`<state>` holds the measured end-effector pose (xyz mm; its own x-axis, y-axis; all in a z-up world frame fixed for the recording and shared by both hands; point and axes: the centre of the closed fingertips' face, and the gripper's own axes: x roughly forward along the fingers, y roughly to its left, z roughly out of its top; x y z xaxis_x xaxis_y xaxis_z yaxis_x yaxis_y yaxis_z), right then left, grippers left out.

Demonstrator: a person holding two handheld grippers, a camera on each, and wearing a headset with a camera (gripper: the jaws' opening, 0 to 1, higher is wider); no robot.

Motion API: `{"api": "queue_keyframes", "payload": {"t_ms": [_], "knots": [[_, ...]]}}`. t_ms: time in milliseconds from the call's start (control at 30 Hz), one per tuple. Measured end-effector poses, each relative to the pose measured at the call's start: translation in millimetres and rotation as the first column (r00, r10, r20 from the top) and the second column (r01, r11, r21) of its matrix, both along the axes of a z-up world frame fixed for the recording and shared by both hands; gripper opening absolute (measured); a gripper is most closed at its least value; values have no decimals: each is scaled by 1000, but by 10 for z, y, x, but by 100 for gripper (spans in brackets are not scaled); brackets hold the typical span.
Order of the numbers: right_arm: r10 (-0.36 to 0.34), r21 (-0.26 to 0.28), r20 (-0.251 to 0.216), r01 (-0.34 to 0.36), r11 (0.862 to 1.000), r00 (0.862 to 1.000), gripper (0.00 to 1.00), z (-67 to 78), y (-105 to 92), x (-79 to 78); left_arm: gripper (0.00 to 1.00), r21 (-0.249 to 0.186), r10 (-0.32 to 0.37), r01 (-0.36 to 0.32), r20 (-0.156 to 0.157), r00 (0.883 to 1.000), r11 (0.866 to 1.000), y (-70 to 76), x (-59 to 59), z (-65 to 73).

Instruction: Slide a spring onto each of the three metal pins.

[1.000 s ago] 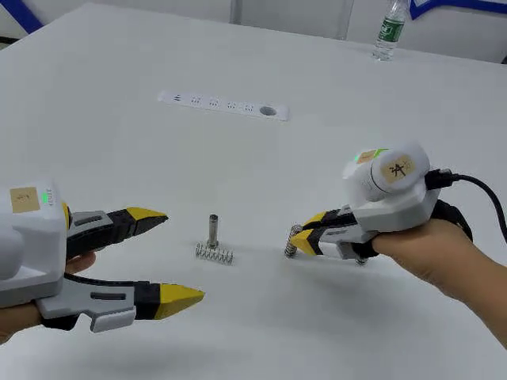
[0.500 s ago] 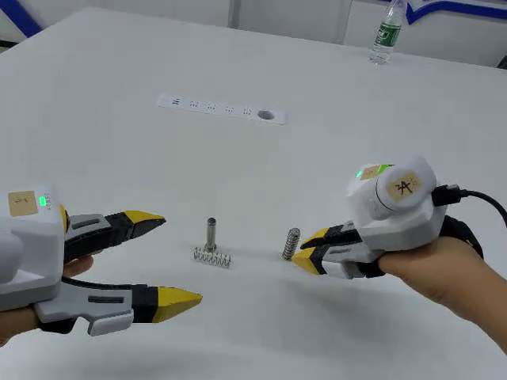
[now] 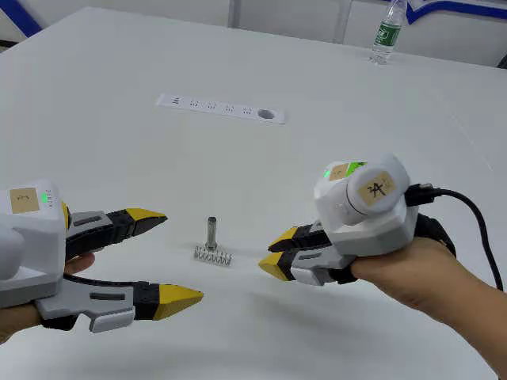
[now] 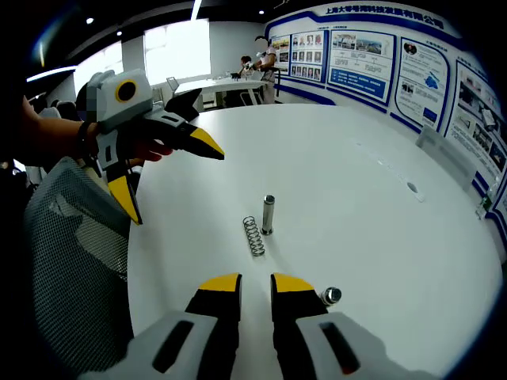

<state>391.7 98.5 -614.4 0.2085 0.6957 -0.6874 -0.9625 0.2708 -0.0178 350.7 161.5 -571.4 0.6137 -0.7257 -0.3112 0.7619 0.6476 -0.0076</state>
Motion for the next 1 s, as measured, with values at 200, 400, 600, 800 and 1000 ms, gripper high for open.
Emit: {"api": "queue_keyframes", "payload": {"t_ms": [200, 400, 600, 800, 1000], "knots": [[15, -8, -10, -15, 1000, 1000, 17, -111, 146, 53, 69, 1, 4, -4, -2, 1000, 1000, 22, -4, -10], [34, -22, -15, -34, 999, 999, 17, -222, 269, 74, 69, 3, 3, -3, -2, 1000, 1000, 23, 3, -11], [29, -27, -16, -29, 999, 999, 17, -312, 339, 119, 69, 1, 3, -3, -1, 1000, 1000, 17, 9, -6], [24, -35, -26, -25, 999, 999, 17, -391, 382, 143, 69, 2, 4, -4, -3, 1000, 1000, 25, 3, -15], [21, -35, -28, -22, 999, 999, 16, -419, 407, 171, 68, 2, 7, -7, -5, 1000, 1000, 42, 1, -16]]}}
